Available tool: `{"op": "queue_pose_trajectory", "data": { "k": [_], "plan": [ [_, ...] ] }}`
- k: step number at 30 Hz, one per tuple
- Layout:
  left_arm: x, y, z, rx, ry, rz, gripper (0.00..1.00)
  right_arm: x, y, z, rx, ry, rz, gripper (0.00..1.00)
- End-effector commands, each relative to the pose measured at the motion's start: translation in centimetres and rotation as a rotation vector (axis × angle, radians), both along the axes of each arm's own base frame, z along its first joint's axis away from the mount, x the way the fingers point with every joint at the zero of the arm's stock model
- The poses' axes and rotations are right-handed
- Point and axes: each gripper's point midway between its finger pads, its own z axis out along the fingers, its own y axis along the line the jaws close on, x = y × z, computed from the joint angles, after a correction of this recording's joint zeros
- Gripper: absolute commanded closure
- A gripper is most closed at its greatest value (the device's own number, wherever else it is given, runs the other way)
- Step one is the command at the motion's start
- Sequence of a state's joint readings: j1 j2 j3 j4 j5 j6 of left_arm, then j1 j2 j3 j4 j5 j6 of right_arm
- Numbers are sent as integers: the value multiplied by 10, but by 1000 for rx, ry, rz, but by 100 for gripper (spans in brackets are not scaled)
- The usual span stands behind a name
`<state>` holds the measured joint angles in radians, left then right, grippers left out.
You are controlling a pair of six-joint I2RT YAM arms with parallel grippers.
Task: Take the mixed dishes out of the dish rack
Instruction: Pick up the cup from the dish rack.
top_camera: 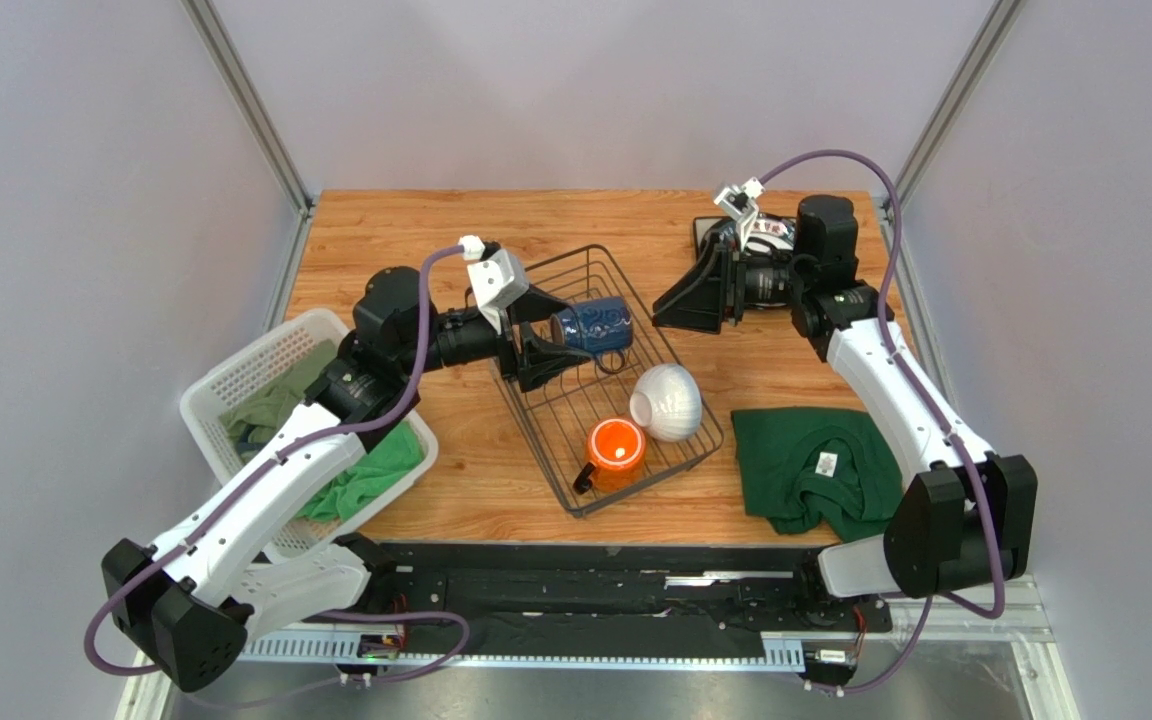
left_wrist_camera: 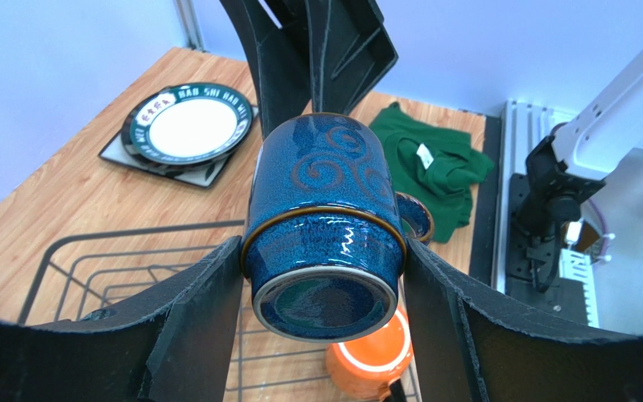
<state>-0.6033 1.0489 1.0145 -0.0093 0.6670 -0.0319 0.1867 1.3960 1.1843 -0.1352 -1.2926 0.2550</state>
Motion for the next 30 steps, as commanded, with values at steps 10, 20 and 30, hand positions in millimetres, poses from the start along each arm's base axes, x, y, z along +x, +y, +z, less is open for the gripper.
{"op": "queue_pose_trajectory", "data": {
  "k": [10,20,30],
  "plan": [
    [-15,-7,34,-140,-45,-108,100,-28,29,32,38,-136,105,48],
    [-21,-12,28,-166,-22,-161,100,-42,44,40,46,-151,156,48],
    [-26,-15,34,-220,13,-208,100,-57,57,32,49,-152,207,52]
  ]
}}
